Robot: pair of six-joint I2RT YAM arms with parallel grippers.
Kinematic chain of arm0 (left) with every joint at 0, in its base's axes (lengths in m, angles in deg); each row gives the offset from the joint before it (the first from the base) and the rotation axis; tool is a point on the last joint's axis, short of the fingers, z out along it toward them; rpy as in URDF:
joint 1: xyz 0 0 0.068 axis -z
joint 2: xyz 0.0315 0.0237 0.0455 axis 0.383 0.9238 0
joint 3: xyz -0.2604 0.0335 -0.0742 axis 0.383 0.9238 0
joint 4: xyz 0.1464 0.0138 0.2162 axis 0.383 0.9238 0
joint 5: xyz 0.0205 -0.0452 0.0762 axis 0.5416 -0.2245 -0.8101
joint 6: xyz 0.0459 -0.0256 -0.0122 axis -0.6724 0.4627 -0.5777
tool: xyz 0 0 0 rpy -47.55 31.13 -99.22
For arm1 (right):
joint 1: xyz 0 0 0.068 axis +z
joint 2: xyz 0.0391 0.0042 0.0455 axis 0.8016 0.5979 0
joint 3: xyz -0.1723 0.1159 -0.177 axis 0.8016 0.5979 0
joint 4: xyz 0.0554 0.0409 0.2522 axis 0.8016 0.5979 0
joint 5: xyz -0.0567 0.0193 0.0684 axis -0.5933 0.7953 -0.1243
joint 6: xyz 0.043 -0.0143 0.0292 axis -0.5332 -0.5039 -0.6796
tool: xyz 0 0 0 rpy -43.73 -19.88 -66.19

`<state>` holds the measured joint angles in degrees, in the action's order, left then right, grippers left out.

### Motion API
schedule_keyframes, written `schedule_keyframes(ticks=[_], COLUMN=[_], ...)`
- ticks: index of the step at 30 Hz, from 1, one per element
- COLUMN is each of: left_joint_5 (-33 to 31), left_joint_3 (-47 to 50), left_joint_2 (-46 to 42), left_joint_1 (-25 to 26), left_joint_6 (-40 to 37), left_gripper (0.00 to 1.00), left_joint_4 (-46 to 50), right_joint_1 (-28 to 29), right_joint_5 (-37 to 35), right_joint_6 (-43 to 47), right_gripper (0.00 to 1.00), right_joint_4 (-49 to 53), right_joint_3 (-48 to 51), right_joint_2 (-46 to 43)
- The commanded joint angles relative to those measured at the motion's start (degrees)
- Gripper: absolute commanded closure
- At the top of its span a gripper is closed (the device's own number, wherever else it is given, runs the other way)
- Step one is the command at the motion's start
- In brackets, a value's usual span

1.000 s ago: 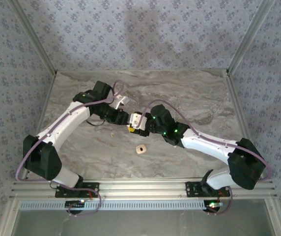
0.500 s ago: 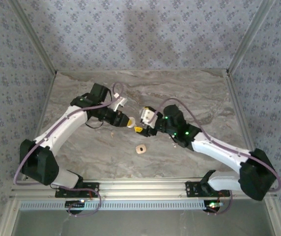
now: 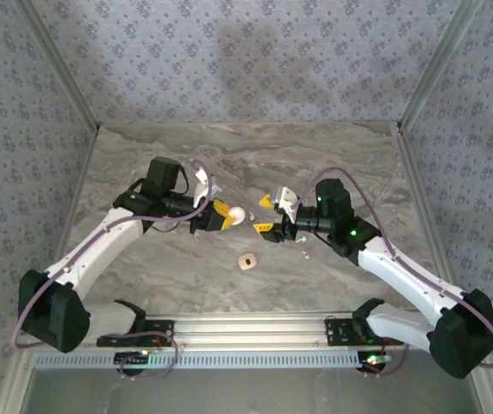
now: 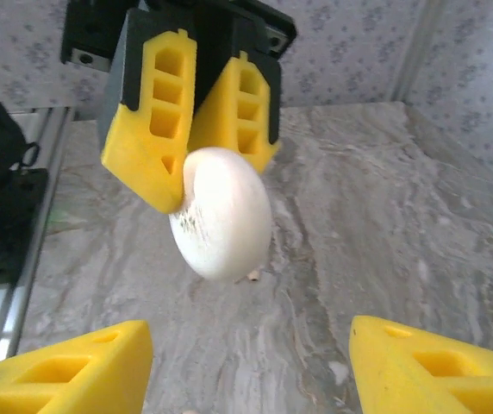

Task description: Insert wireless bluetooth earbuds into charging case

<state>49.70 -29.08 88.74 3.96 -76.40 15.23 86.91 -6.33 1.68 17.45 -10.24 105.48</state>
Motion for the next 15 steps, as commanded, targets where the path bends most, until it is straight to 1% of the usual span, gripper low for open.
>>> schedule_keyframes(ticks=[1,11,15], left_joint_5=[5.57,6.85,7.49], left_joint_3=[-0.18,-1.93,-2.02], left_joint_2=[-0.97,-1.20,-1.32], left_joint_1=[0.85,1.23,1.33], left_joint_6=[-5.79,-9.47,-9.92], left_gripper=[0.87,0.87,0.88], left_joint_4=[-0.97,2.96,3.19], right_joint_1=[0.09,1.44,2.04], right_joint_5=[7.29,13.34,14.44], right_joint_6=[0.90,3.68,5.28], right_gripper=[0.38,0.47,0.50], right_joint_4=[3.59,6.55,9.01], right_joint_3=[-4.51,-9.57,-11.19], right_joint_2=[2.19,6.90,8.19])
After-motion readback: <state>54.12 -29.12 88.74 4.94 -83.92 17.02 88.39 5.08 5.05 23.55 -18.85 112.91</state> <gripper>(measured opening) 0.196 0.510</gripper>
